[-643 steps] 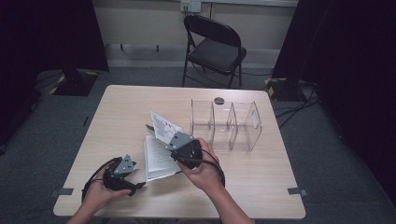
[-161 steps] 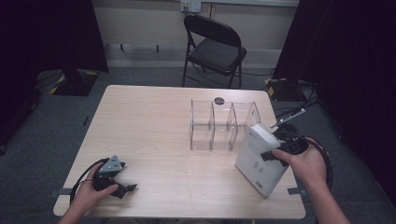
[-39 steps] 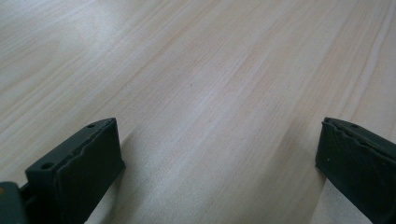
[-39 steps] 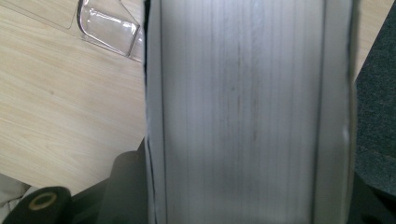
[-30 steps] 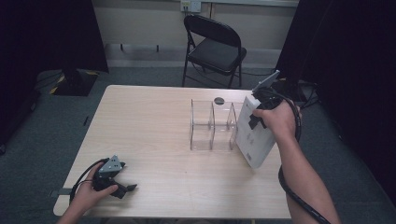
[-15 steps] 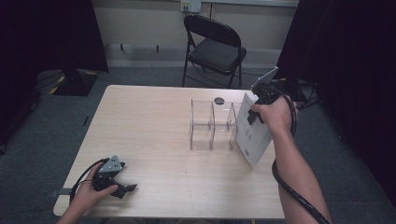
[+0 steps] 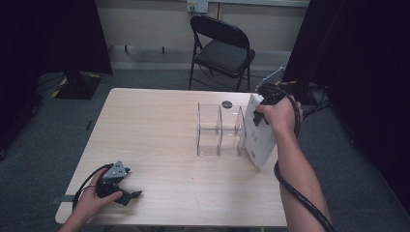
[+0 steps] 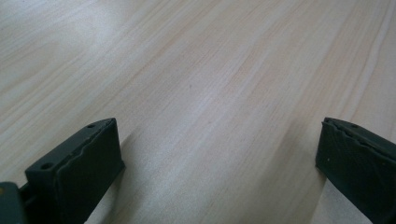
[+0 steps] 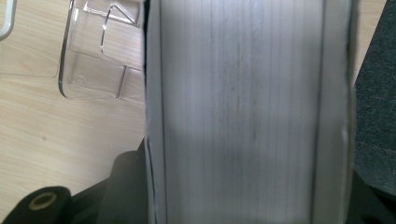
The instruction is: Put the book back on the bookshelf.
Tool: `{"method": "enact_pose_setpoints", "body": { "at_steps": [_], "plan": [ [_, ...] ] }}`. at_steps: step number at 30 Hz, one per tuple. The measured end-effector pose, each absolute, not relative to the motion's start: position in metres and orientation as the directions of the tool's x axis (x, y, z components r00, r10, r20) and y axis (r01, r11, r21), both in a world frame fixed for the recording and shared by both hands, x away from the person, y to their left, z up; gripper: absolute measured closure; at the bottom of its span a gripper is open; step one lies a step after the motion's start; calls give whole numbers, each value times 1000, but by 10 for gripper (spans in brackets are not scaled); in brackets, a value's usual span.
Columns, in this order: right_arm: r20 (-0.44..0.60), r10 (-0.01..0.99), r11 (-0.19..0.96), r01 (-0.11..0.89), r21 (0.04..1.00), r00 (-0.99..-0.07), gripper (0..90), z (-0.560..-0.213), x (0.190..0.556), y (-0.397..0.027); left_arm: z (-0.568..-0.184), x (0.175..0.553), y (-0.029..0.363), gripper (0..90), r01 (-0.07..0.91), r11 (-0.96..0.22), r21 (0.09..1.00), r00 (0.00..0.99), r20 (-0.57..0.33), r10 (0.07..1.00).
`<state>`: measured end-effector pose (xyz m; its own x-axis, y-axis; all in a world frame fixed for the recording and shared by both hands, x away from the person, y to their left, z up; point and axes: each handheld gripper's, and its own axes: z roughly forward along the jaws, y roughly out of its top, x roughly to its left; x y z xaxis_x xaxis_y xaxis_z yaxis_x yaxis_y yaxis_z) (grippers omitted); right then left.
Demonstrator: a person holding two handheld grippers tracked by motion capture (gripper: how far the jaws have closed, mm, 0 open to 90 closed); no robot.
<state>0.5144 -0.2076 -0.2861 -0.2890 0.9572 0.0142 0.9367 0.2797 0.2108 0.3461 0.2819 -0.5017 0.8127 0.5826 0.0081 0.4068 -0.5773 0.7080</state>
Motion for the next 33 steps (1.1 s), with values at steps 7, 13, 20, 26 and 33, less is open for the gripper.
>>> {"method": "enact_pose_setpoints", "body": {
  "at_steps": [7,13,20,26,33],
  "plan": [
    [2,961,271,940,206,-278,525,-286,522,-203,-502,346,282,0,406,-579,707,814,10,581],
    [2,964,261,943,206,-268,525,-286,526,-203,-502,346,282,0,407,-577,708,813,8,583],
    [0,969,243,947,208,-249,525,-290,530,-200,-501,346,282,0,405,-583,705,815,11,580],
    [2,972,231,950,211,-237,525,-296,534,-198,-501,346,282,0,405,-583,704,815,11,580],
    [-5,974,222,951,217,-226,525,-299,538,-198,-501,346,282,0,405,-581,706,814,11,580]
  ]
}}
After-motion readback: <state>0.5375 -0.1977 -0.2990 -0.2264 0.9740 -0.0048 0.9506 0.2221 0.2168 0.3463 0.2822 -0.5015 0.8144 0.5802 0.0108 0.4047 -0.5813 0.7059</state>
